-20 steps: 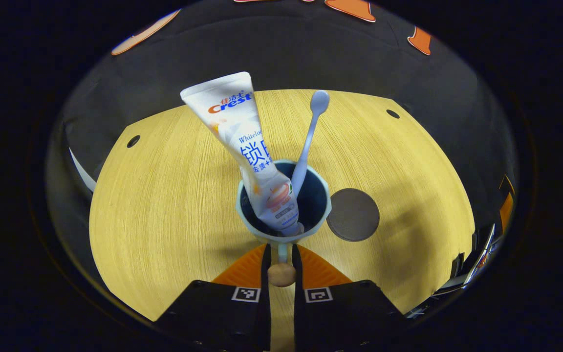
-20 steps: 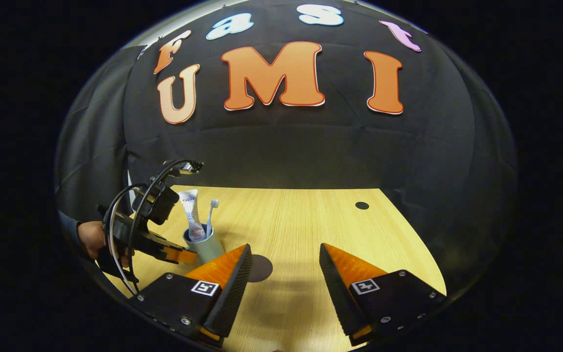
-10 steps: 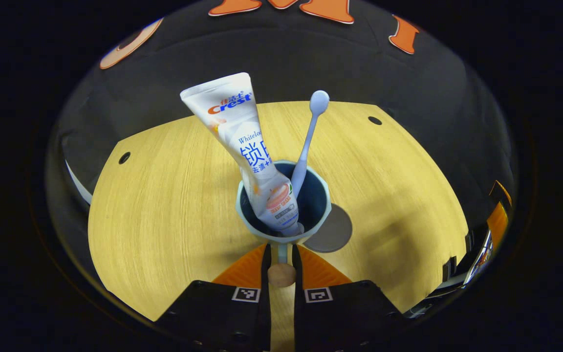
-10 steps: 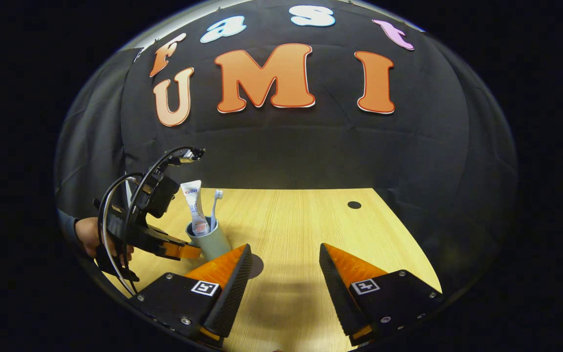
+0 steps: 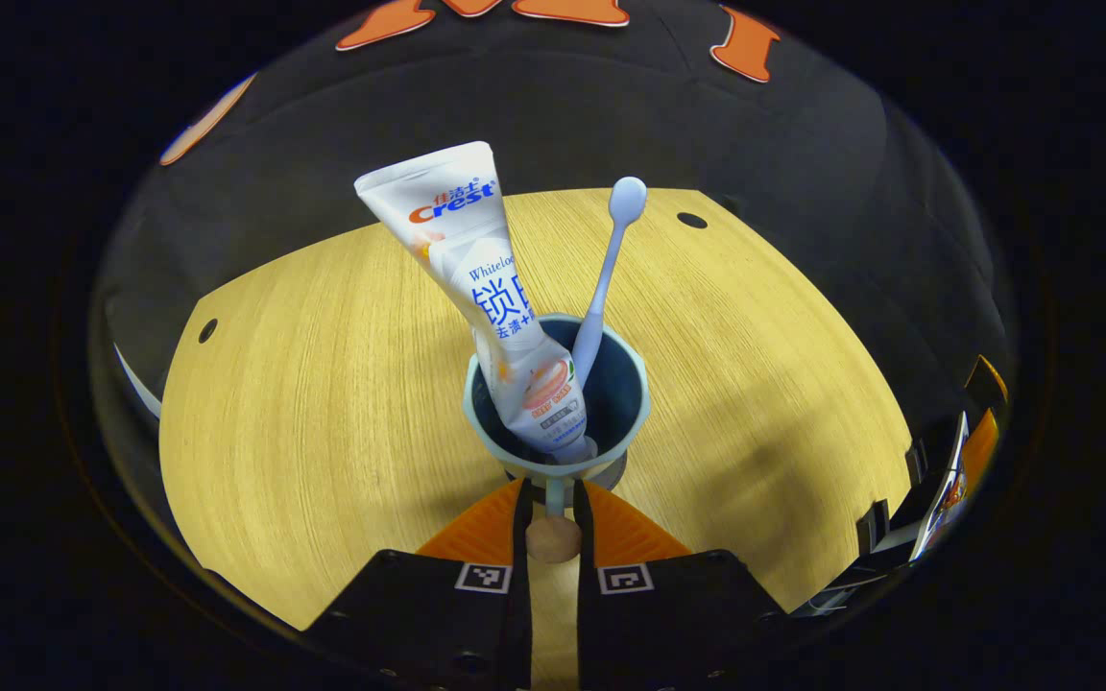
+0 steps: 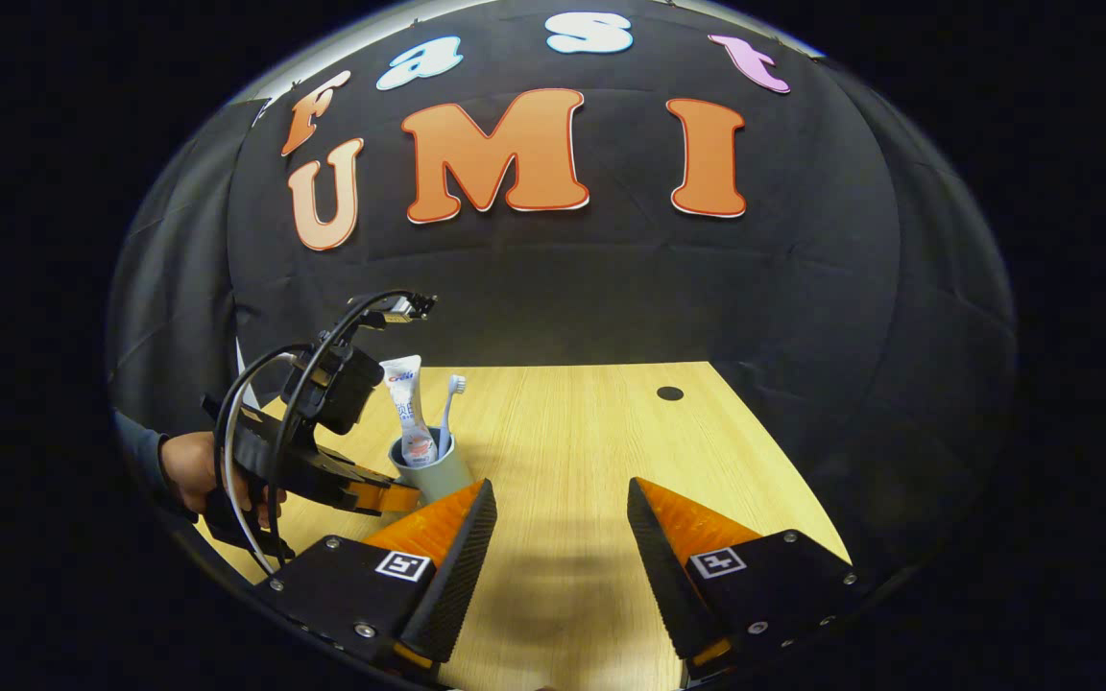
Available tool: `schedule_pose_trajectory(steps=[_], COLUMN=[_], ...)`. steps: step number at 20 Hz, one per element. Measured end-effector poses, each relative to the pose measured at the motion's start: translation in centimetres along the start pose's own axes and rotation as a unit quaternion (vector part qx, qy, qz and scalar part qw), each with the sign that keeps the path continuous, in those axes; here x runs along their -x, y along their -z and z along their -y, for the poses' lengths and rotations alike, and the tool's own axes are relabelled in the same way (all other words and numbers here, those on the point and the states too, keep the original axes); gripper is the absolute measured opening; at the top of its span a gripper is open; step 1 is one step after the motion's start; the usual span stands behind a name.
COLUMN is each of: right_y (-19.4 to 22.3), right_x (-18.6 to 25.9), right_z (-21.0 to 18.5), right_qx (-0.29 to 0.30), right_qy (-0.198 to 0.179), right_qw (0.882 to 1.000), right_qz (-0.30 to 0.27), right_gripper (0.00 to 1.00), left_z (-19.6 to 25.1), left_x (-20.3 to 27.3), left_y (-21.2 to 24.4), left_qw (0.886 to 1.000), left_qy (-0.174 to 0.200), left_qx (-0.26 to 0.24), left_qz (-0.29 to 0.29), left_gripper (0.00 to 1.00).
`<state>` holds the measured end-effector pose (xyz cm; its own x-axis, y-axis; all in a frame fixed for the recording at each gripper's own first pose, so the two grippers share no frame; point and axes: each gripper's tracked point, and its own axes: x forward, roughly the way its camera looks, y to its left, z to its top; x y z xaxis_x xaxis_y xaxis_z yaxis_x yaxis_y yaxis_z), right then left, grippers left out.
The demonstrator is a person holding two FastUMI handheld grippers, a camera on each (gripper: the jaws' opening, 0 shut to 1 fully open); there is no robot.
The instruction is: Put the toothbrush and toothpaste on the desktop into the cup, then pick up the cup and place it on the coaster on the desktop.
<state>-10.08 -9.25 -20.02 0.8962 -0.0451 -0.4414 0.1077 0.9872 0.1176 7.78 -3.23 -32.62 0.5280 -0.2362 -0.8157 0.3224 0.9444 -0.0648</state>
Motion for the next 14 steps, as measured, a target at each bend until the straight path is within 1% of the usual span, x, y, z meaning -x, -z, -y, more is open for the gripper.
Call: schedule_pose_trajectory(steps=[3,7,8,9,11,13,14], right_y=[0.5,0.6,0.5,0.4,0.0,-0.8,-1.3], right_x=[0.3,0.5,0.4,0.4,0.3,0.2,0.1], right_z=[0.8,1.1,1.1,1.1,0.9,0.8,0.6], right_qx=[-0.002,-0.004,-0.002,-0.002,0.0,0.007,0.012], right_qy=[0.004,0.0,-0.001,-0.004,-0.01,-0.015,-0.019], right_qw=[1.0,1.0,1.0,1.0,1.0,1.0,1.0], right_qz=[-0.005,-0.006,-0.005,-0.003,0.002,0.012,0.018], right_gripper=[0.83,0.83,0.83,0.83,0.83,0.83,0.83], left_z=[-0.2,-0.2,0.0,0.0,-0.3,-0.5,-0.7], left_x=[0.2,0.1,0.3,0.5,1.3,2.5,3.2], left_y=[0.2,0.0,0.1,0.0,-0.1,-0.3,-0.4], left_qw=[1.0,1.0,1.0,1.0,1.0,0.999,0.999], left_qy=[-0.002,-0.012,-0.009,-0.008,-0.015,-0.019,-0.02], left_qx=[-0.005,-0.009,-0.005,-0.004,-0.016,-0.02,-0.017], left_qz=[-0.011,-0.005,-0.004,0.002,0.019,0.037,0.046], left_gripper=[0.18,0.19,0.23,0.24,0.33,0.48,0.59])
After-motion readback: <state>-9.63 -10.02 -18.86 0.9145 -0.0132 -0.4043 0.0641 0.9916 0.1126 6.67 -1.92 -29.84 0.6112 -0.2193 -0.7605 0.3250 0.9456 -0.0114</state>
